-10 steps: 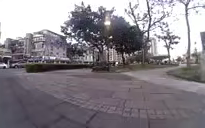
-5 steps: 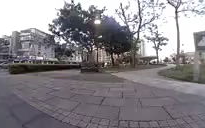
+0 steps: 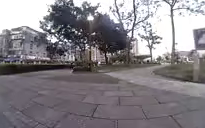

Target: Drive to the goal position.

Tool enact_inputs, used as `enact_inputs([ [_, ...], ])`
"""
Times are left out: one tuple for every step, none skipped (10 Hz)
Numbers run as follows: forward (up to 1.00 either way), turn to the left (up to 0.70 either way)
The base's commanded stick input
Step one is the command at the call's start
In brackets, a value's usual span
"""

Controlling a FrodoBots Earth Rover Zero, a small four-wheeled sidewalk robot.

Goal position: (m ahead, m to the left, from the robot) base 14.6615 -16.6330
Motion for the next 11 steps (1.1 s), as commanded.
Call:
enact_inputs([
  [1.0,0.0],
  [1.0,0.0],
  [1.0,0.0],
  [1.0,0.0],
  [1.0,0.0],
  [1.0,0.0],
  [1.0,0.0],
  [1.0,0.0],
  [1.0,0.0],
  [1.0,0.0],
  [1.0,0.0],
])
